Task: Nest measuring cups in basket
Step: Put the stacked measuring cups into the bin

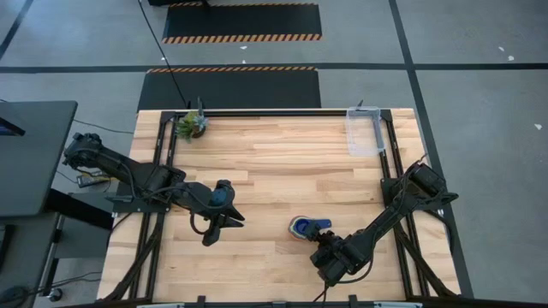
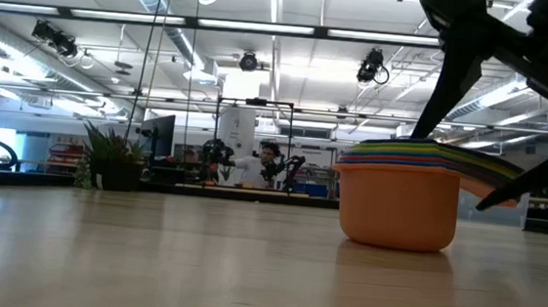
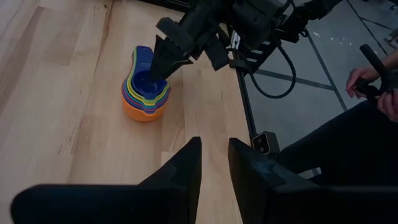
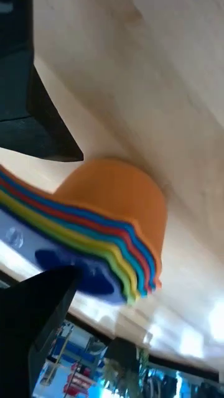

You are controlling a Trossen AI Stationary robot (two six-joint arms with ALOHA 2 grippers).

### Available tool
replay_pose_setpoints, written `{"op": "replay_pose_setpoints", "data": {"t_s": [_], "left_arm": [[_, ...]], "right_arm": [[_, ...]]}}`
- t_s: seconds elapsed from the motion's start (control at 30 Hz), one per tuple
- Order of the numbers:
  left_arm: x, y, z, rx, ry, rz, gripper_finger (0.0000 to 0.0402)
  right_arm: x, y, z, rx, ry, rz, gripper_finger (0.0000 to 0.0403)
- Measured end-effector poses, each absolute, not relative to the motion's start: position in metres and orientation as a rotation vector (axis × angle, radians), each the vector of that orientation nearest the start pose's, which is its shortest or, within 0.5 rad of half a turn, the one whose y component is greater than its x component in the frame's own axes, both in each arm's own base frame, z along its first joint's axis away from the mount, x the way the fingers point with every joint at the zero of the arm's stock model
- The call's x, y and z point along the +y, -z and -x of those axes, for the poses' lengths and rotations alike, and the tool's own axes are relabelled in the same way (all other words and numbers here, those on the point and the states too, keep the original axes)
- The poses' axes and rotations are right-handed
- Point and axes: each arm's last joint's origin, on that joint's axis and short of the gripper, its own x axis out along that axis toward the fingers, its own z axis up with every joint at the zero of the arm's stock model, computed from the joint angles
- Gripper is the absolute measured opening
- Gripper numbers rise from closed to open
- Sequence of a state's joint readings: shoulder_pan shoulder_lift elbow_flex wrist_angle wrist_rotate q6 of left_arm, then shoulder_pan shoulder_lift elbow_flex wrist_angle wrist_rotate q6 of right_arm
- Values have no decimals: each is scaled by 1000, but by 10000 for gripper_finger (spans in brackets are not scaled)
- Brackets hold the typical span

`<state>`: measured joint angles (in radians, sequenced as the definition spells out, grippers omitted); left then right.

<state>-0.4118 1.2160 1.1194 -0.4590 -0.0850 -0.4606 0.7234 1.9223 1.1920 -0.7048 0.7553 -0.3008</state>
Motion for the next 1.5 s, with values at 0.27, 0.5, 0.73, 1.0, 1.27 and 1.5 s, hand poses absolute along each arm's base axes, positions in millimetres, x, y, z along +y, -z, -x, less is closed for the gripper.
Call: {"op": "replay_pose_setpoints", "data": {"t_s": [0.27, 0.5, 0.73, 1.0, 1.27, 1.5], "left_arm": [[-102, -336, -239, 601, 187, 308, 87], [-102, -336, -239, 601, 187, 308, 87], [-102, -336, -239, 601, 187, 308, 87], [-102, -336, -239, 601, 187, 308, 87], [-102, -336, -239, 600, 188, 308, 87], [-102, -336, -239, 600, 188, 308, 87]], "right_arm": [[208, -142, -274, 1128, -205, 1195, 293], [204, -141, -277, 1156, -228, 1168, 292], [201, -141, -279, 1167, -229, 1147, 286], [200, -141, -279, 1170, -224, 1153, 286], [198, -141, -280, 1178, -259, 1240, 271], [197, -142, -282, 1159, -231, 1235, 197]]}}
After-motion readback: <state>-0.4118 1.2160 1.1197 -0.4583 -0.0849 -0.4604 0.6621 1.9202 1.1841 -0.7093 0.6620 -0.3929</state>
